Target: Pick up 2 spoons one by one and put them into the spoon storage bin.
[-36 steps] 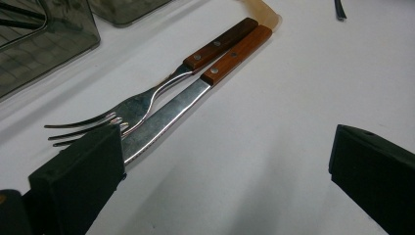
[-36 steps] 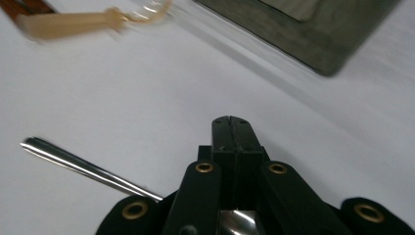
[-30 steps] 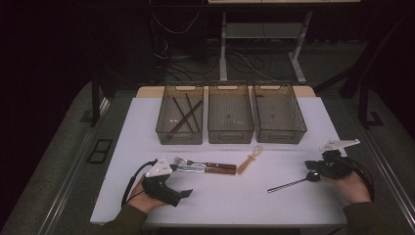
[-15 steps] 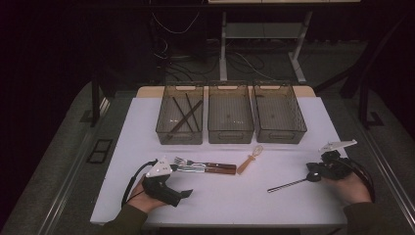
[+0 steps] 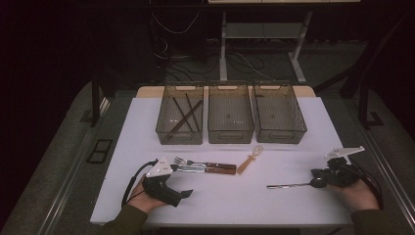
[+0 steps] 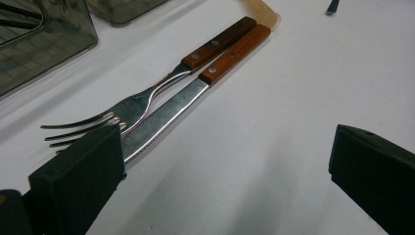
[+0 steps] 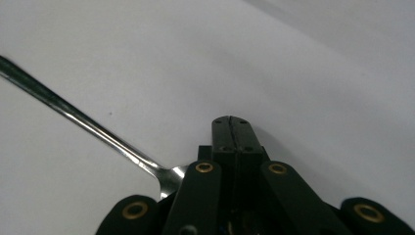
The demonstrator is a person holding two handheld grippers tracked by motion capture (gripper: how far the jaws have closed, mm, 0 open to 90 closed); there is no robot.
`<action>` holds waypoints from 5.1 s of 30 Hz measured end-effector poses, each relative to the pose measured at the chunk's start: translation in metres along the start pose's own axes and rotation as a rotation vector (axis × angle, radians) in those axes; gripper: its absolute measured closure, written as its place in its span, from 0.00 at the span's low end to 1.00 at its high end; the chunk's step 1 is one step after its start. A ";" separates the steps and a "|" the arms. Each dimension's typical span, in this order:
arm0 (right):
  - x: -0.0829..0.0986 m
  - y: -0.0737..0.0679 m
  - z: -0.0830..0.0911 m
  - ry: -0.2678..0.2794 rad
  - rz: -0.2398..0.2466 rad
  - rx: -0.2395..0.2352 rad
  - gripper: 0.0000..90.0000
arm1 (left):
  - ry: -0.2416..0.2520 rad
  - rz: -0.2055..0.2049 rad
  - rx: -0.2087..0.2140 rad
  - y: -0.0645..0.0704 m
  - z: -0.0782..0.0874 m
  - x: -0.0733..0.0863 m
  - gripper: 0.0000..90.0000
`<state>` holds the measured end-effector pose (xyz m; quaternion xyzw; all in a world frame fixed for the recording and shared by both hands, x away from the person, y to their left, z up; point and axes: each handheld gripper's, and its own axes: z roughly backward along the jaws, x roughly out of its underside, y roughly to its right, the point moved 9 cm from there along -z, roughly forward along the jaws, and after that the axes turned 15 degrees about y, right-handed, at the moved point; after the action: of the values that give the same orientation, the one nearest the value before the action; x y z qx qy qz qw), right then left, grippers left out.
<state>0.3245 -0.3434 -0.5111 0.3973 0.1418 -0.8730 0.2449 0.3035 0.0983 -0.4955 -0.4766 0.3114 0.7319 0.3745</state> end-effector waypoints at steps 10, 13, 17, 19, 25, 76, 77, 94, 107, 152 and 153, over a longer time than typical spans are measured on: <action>-0.005 0.001 0.025 0.092 -0.072 -0.054 0.66 | -0.003 -0.002 0.002 0.000 0.000 0.001 0.00; 0.002 0.002 0.029 0.086 -0.074 -0.059 0.58 | -0.002 0.000 0.002 0.000 0.000 0.001 0.00; 0.016 0.003 0.028 0.054 -0.078 -0.066 0.56 | -0.012 -0.005 0.004 0.000 0.000 0.001 0.00; 0.019 0.005 0.027 0.051 -0.070 -0.072 0.56 | -0.013 -0.004 0.003 0.000 0.000 0.002 0.00; 0.023 0.000 0.026 0.047 -0.036 -0.101 0.60 | -0.010 0.000 0.002 0.000 -0.001 0.002 0.00; -0.027 -0.025 0.018 0.165 0.015 -0.195 0.97 | -0.006 -0.002 -0.012 -0.001 -0.002 0.002 0.00; -0.029 -0.025 0.017 0.166 0.010 -0.186 0.97 | -0.007 -0.002 -0.012 -0.001 -0.002 0.002 0.00; -0.066 -0.022 0.017 0.269 -0.078 -0.038 0.97 | -0.010 0.000 -0.013 -0.001 -0.002 0.002 0.00; -0.109 -0.026 0.001 0.329 -0.105 0.019 0.97 | -0.014 0.002 -0.010 0.000 -0.002 0.003 0.00; -0.226 -0.058 -0.148 0.192 -0.036 0.207 0.96 | 0.004 0.002 0.016 0.004 -0.005 0.000 0.00; -0.226 -0.060 -0.150 0.190 -0.032 0.200 0.96 | 0.006 0.006 0.015 0.005 -0.005 0.000 0.00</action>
<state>0.5128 -0.1558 -0.4322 0.4983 0.0828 -0.8451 0.1753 0.3017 0.0919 -0.4966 -0.4752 0.3194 0.7291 0.3749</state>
